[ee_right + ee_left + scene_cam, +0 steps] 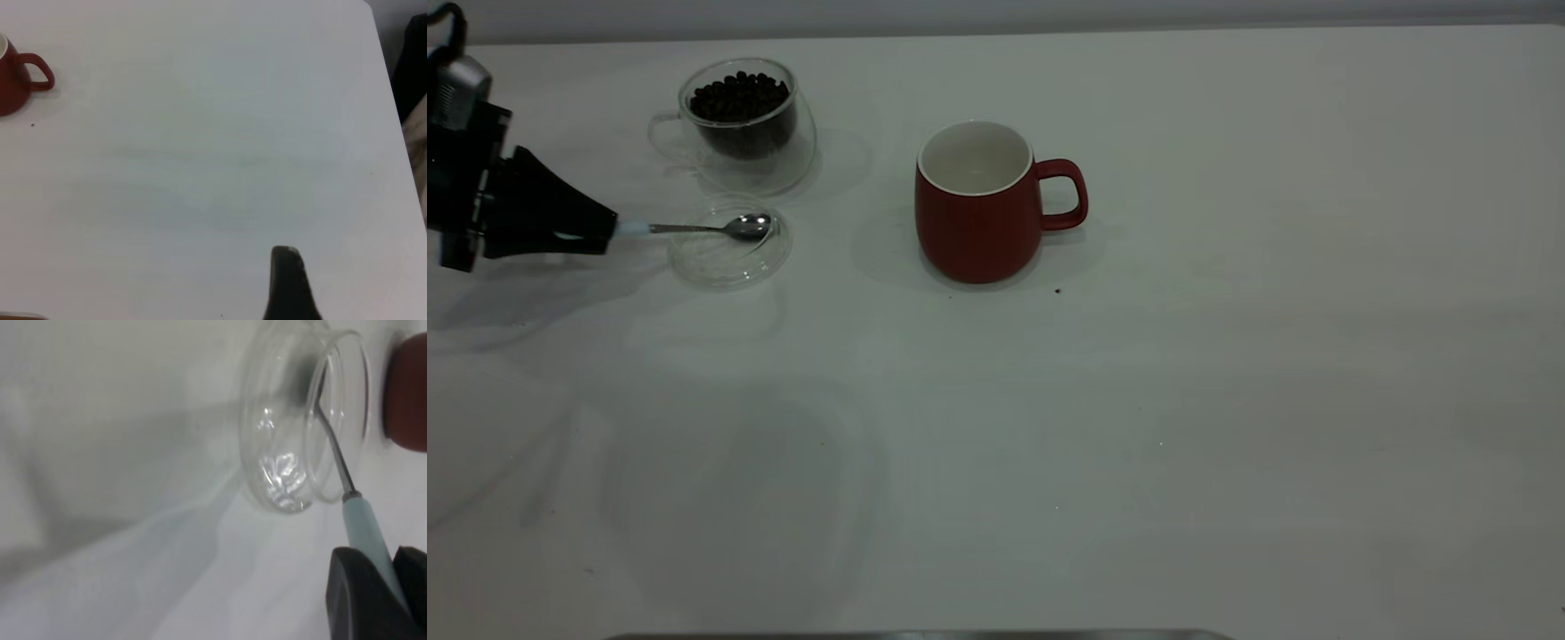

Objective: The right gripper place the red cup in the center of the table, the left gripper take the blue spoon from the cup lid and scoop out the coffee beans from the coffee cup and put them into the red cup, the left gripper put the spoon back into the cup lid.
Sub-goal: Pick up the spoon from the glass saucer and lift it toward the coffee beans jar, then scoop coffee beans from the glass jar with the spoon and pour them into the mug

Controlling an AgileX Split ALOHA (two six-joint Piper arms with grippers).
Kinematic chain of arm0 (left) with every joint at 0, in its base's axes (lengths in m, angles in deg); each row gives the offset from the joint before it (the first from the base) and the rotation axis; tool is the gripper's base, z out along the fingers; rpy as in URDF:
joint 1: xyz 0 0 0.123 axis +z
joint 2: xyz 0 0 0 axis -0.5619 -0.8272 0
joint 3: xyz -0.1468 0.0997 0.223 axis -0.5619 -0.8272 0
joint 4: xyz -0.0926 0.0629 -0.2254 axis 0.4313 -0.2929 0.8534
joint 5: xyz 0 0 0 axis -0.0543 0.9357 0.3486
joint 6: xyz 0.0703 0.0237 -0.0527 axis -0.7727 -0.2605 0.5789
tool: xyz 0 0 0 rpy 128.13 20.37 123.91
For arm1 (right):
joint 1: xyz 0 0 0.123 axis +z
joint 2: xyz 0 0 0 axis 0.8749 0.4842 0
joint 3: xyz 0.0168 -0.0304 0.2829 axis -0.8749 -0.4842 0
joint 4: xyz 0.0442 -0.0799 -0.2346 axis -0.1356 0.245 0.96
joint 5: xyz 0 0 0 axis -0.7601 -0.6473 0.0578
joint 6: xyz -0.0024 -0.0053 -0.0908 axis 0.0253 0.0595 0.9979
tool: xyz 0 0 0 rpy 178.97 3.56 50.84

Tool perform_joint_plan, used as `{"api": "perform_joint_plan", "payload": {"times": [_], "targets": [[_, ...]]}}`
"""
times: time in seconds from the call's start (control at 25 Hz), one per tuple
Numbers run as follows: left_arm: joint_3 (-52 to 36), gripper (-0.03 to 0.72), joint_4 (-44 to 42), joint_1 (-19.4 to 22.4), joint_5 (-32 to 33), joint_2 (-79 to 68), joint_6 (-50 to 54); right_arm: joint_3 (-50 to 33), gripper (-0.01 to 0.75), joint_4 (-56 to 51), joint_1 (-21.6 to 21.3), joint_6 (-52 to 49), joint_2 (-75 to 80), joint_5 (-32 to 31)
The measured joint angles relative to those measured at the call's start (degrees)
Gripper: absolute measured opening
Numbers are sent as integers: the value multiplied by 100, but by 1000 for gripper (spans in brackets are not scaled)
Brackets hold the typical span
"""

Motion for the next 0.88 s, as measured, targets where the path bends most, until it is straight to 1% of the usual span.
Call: {"api": "perform_joint_plan", "payload": {"times": [0.2,0.32,0.48,0.64,0.88], "targets": [[52,122,-447,134,550,105,233,0,531,0,0,0,0,0],[52,122,-553,161,637,125,259,0,531,0,0,0,0,0],[61,122,-269,183,644,213,264,0,531,0,0,0,0,0],[375,122,110,178,679,334,387,0,531,0,0,0,0,0],[942,122,149,113,728,354,801,0,531,0,0,0,0,0]]}}
